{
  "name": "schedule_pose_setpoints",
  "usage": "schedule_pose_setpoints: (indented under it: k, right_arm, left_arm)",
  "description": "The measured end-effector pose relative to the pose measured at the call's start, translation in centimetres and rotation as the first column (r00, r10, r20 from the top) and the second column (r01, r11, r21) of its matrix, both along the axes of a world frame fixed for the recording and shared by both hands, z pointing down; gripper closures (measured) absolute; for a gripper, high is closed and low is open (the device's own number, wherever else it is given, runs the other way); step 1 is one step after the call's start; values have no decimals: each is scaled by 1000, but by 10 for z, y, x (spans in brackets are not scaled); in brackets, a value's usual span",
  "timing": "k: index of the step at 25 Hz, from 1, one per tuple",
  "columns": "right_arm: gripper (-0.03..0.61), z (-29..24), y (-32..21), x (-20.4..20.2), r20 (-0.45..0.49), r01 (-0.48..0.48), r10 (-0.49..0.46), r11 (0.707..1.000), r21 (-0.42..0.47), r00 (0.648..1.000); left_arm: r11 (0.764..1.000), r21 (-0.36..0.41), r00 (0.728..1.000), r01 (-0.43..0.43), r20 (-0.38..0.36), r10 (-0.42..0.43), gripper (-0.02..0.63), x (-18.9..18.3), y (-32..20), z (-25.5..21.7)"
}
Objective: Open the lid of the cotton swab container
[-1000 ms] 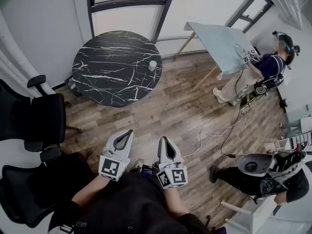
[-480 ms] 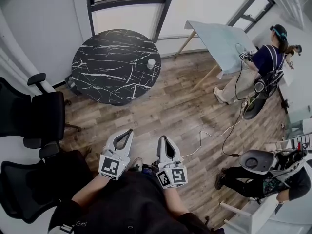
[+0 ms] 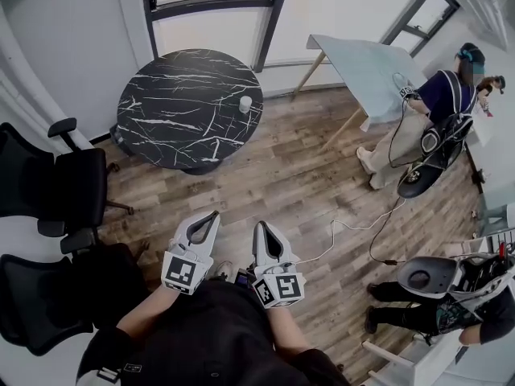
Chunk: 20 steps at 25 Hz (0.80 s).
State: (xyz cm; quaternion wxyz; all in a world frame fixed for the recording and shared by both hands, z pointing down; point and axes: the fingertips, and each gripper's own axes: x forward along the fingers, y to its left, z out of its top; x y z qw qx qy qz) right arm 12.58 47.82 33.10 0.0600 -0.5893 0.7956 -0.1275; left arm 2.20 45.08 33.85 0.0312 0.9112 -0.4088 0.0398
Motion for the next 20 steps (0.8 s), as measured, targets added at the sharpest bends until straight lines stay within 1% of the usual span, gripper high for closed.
schedule_pose_setpoints:
  k: [2, 6, 10, 15, 20]
  right_arm:
    - [581, 1, -1, 4, 12, 8, -8, 1000, 8, 1000]
    - [580, 0, -5, 13, 36, -5, 5, 1000, 4, 999]
    - [581, 6, -23, 14, 27, -14, 14, 1000, -10, 1000]
    - [580, 17, -62, 11, 20, -37, 38, 999, -24, 999]
    - [580, 13, -114, 7, 7, -58, 58, 998, -25, 998]
  left_arm:
    - [1000, -8, 1000, -7, 12, 7, 612, 5, 1, -1]
    - [1000, -12, 1000, -10, 23, 11, 612, 10, -1, 4]
    - [999, -29, 1000, -18, 25, 19, 612, 10, -18, 12]
    - [999, -33, 999, -43, 15, 43, 612, 8, -61, 27]
    - [998, -20, 998, -62, -8, 62, 612, 8, -118, 21]
